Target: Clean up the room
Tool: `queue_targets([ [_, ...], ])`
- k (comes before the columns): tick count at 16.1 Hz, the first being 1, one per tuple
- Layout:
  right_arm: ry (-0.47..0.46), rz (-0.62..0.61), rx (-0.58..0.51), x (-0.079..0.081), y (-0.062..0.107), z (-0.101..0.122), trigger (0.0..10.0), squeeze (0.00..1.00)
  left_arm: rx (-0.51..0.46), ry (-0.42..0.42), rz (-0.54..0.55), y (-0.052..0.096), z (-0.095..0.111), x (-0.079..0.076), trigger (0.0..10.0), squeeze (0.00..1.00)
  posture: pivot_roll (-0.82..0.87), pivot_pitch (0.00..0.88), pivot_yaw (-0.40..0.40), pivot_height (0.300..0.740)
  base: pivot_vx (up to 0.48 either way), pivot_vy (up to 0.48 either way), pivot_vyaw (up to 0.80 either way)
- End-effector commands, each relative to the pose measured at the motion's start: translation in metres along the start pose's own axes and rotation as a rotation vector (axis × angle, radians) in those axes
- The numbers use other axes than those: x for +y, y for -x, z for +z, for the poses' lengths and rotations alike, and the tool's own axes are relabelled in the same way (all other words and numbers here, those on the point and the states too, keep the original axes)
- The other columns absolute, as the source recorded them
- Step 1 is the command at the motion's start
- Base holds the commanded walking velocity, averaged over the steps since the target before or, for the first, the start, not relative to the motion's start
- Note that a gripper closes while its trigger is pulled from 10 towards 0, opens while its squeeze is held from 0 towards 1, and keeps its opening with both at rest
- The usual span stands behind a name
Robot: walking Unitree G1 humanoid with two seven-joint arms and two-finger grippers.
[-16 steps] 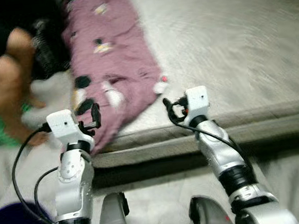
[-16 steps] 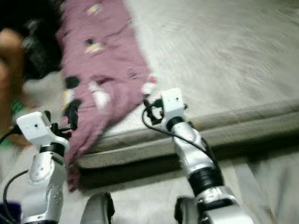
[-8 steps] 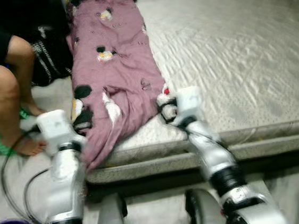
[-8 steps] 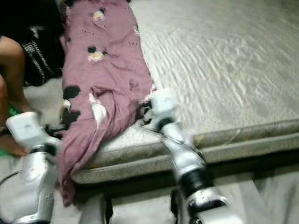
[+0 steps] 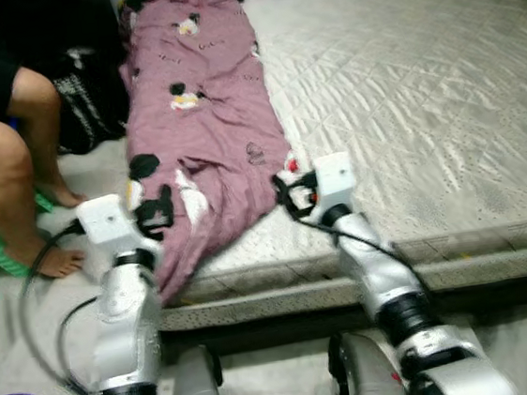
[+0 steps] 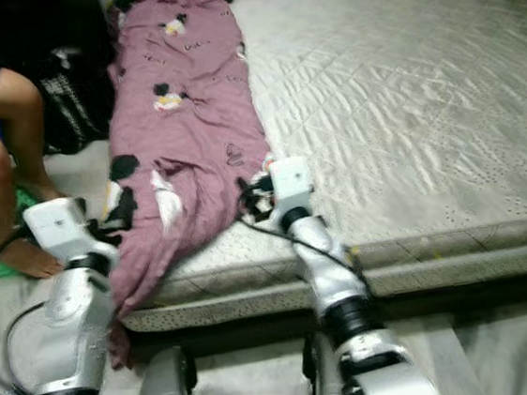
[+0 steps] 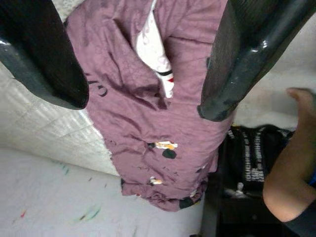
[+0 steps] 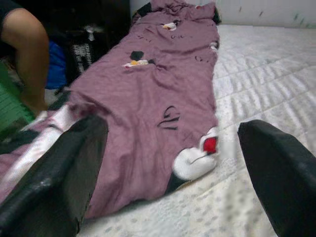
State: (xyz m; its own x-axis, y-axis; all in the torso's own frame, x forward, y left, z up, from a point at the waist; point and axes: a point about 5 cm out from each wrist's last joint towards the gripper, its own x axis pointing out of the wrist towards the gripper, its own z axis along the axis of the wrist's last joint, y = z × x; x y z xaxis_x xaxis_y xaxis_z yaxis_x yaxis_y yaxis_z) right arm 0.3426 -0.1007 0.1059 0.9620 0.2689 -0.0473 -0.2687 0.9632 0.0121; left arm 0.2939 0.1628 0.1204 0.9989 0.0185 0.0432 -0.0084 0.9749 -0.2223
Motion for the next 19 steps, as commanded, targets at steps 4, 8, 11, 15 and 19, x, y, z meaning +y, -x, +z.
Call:
queue_targets([
  [4, -0.011, 0.021, -0.014, 0.007, -0.003, 0.004, 10.0, 0.0, 0.035, -0.014, 0.032, 0.0, -0.002, 0.006, 10.0, 0.0, 0.07, 0.04, 0.009, 0.537, 0.0, 0.0, 0.0],
  [8, 0.002, 0.031, 0.018, 0.008, -0.003, 0.001, 10.0, 0.0, 0.033, -0.011, 0.026, 0.0, -0.003, 0.005, 10.0, 0.0, 0.07, 0.034, 0.007, 0.537, 0.0, 0.0, 0.0],
  [11, 0.015, 0.052, 0.023, 0.01, -0.004, 0.0, 10.0, 0.0, 0.037, -0.006, 0.024, -0.001, -0.002, 0.002, 10.0, 0.0, 0.08, 0.043, 0.002, 0.537, 0.0, 0.0, 0.8],
  [15, 0.002, 0.153, 0.174, 0.02, -0.011, -0.011, 10.0, 0.0, 0.049, -0.06, 0.061, 0.014, 0.004, 0.007, 10.0, 0.0, 0.11, 0.123, 0.005, 0.537, 0.0, 0.0, 0.0],
  [19, 0.105, 0.35, 0.275, 0.052, -0.02, -0.017, 10.0, 0.0, 0.04, -0.144, 0.137, 0.04, 0.015, 0.024, 10.0, 0.0, 0.2, 0.16, -0.017, 0.537, 0.0, 0.0, 0.0],
])
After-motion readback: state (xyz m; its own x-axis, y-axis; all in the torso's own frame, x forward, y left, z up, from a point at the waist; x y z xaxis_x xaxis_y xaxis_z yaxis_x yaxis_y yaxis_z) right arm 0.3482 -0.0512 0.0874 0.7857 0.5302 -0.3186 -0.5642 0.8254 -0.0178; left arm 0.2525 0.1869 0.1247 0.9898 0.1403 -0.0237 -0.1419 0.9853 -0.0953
